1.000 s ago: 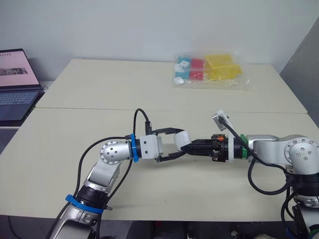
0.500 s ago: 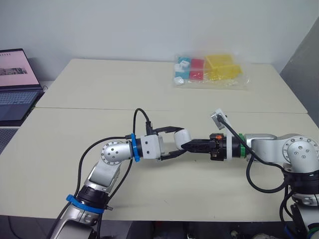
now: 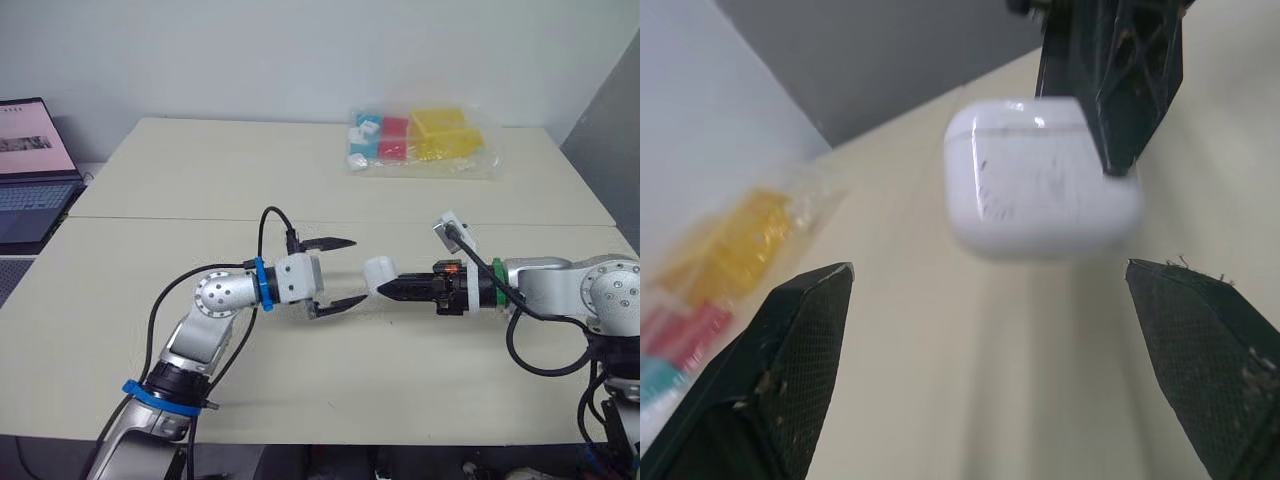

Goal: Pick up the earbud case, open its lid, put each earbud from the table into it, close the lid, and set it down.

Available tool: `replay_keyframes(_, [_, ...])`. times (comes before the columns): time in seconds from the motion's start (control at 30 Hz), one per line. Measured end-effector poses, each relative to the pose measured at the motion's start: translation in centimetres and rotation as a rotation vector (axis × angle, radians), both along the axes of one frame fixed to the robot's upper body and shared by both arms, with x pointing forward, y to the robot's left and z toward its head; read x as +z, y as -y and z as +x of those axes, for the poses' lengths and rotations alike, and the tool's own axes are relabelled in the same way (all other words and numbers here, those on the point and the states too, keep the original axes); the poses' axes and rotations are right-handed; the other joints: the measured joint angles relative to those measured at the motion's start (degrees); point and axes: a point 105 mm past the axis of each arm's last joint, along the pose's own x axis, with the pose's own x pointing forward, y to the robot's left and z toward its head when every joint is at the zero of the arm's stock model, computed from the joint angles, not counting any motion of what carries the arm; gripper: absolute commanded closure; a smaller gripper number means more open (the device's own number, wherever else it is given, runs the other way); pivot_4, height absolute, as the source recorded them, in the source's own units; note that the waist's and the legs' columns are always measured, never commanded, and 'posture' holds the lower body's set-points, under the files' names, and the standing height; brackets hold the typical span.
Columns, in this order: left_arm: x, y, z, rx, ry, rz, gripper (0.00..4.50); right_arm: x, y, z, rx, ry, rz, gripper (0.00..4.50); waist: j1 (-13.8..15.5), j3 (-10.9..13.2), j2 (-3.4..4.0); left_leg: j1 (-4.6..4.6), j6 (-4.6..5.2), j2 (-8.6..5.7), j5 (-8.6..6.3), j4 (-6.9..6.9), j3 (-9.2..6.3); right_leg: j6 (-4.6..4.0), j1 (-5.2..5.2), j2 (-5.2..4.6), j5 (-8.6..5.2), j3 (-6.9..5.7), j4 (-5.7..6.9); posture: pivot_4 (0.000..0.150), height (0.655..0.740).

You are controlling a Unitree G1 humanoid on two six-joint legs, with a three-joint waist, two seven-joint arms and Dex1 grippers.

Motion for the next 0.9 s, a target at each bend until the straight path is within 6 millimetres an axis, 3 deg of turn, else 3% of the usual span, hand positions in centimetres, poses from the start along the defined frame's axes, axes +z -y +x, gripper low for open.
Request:
replay_keyframes(0.13, [-1.5,-1.4,-0.4,0.062,-0.313,0.037,0.0,0.4,2.4,0.3,0.05,0.201,-0.281,3.75,-0.1,0.0,0.02,-0.22,0.01,0.0,-0.01,-0.03,-0.09,0.02,-0.3,0.0,-0.01,-0.03,-0.06,0.15,0.7345])
replay_keyframes(0.33, [-1.7,-0.5,-1.7,0.071,-0.509,0.091,0.0,-0.4,3.6,0.3,0.245,0.398,-0.524,3.75,0.0,0.1,0.0,-0.37,0.01,-0.12,-0.01,0.01,-0.11,0.03,-0.43,0.0,-0.01,-0.05,-0.09,0.15,0.7345])
replay_keyframes(0.47, [-0.4,1.7,-1.1,0.076,-0.533,0.067,0.0,-0.5,3.9,0.8,0.371,0.543,-0.662,3.75,0.1,0.1,-0.02,-0.38,0.0,-0.17,-0.01,0.08,-0.1,0.05,-0.41,-0.01,0.0,-0.09,-0.06,0.15,0.7345])
replay_keyframes(0.6, [0.6,4.2,-1.0,0.05,-0.494,0.065,0.0,-0.2,3.0,0.8,0.44,0.593,-0.661,3.75,0.0,0.1,-0.02,-0.37,0.0,-0.18,-0.01,0.07,-0.1,0.04,-0.41,0.01,0.0,-0.01,-0.05,0.15,0.7345])
replay_keyframes(0.9, [0.2,5.8,-1.0,0.023,-0.464,0.097,0.0,-0.3,2.3,0.9,0.491,0.62,-0.664,3.75,0.0,0.1,-0.02,-0.37,-0.01,-0.17,0.0,0.12,-0.12,0.01,-0.41,0.03,-0.01,0.0,0.03,0.15,0.7345])
